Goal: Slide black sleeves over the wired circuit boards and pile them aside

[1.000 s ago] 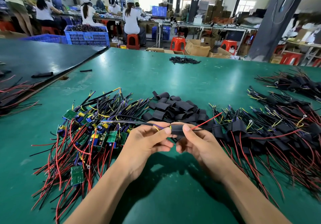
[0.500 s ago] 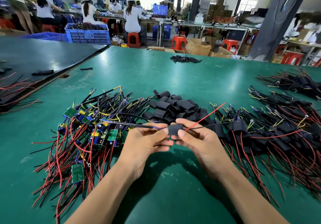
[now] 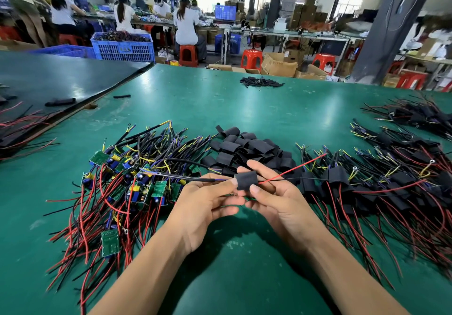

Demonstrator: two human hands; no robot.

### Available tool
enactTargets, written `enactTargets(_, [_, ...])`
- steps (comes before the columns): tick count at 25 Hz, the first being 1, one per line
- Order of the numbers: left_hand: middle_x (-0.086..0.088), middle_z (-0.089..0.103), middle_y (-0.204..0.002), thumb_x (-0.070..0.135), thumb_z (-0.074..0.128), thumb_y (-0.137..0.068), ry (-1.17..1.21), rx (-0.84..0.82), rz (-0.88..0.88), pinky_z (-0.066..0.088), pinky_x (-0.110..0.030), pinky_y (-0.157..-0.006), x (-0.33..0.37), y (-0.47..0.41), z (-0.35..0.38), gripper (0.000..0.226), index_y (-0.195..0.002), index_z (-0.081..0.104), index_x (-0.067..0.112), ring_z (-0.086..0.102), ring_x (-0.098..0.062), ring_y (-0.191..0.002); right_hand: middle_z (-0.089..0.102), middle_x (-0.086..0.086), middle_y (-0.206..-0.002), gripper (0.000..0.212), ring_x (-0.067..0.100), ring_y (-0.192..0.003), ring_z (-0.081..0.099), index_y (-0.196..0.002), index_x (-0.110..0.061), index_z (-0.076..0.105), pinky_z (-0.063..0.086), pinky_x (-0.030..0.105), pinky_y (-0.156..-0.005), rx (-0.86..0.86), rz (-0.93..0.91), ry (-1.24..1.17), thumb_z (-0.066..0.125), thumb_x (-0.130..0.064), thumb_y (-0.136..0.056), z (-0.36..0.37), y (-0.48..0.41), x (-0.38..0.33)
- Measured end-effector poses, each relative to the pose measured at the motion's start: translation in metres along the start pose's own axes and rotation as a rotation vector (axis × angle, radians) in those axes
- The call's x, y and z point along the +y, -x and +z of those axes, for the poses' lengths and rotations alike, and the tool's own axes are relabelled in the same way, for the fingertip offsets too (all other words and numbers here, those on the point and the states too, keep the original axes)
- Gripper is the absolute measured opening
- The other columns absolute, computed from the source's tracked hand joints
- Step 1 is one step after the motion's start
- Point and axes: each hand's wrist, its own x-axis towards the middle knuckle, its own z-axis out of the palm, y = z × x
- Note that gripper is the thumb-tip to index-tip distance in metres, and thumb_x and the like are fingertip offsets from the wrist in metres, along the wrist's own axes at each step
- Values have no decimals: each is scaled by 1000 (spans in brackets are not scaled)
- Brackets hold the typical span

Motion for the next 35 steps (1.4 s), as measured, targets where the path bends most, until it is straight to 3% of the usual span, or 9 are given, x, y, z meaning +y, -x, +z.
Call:
enactTargets(2, [-13,72,-77,20,75,-70,-8,8,-7,55,-22,-55,1,-1,-1,24,-88,70,5,69,-18,-62,70,16,-122,42,28,-99,67,-124,-9,65,52,41,-94,19,62,-46,66,-1,-82,1,2,-1])
enactTargets(5, [-8,66,-69,11,72,-81,-18,32,-7,46,-22,-48,0,-2,0,15,-90,63,4,60,-17,-53,74,12,-99,28,17,-82,71,-105,-12,75,57,26,-74,50,195,0,73,-10,-77,5,4,-5])
enactTargets(10, [-3,58,-68,9,69,-84,-46,17,-6,33,-22,-47,1,-4,-2,16,-81,53,12,47,-14,-50,66,3,-73,32,8,-49,48,-84,-14,75,41,19,-46,52,413,50,70,-45,-78,11,8,-10])
enactTargets(12, [-3,57,-68,12,71,-82,-56,-25,-3,30,-21,-46,1,-3,-2,16,-79,55,13,43,-13,-49,59,0,-63,34,8,-43,41,-76,-15,75,33,19,-42,-10,457,57,67,-47,-81,15,10,-10])
enactTargets(17, [3,59,-72,31,76,-70,4,-63,60,28,-20,-48,5,0,-1,21,-83,64,19,42,-12,-50,54,-3,-61,31,8,-41,37,-75,-16,71,30,19,-40,83,246,-244,66,-45,-82,18,7,-20])
enactTargets(23, [-3,62,-74,21,74,-84,-198,-7,42,30,-20,-44,-7,-4,1,10,-84,66,14,41,-15,-46,63,-7,-71,34,6,-41,40,-86,-21,70,33,17,-42,502,-64,-543,56,-51,-93,-10,1,-35])
enactTargets(26, [-2,65,-72,17,74,-88,-393,-56,88,34,-22,-46,-15,-2,2,5,-84,71,15,43,-14,-46,64,-6,-72,39,6,-40,37,-91,-18,66,30,18,-44,658,-40,-541,50,-52,-98,-22,-1,-31])
enactTargets(30, [9,65,-65,21,73,-86,-853,-23,268,40,-13,-55,-26,2,8,11,-75,70,25,49,-3,-50,61,-5,-60,54,8,-38,37,-93,-13,66,29,19,-43,654,-29,-506,30,-51,-105,-29,-5,-23])
enactTargets(35, [16,62,-60,20,70,-87,-978,61,368,37,-7,-57,-32,2,13,19,-71,65,30,52,0,-56,60,1,-56,44,8,-38,40,-86,-9,67,33,17,-40,585,1,23,40,-37,-106,-13,-10,-8])
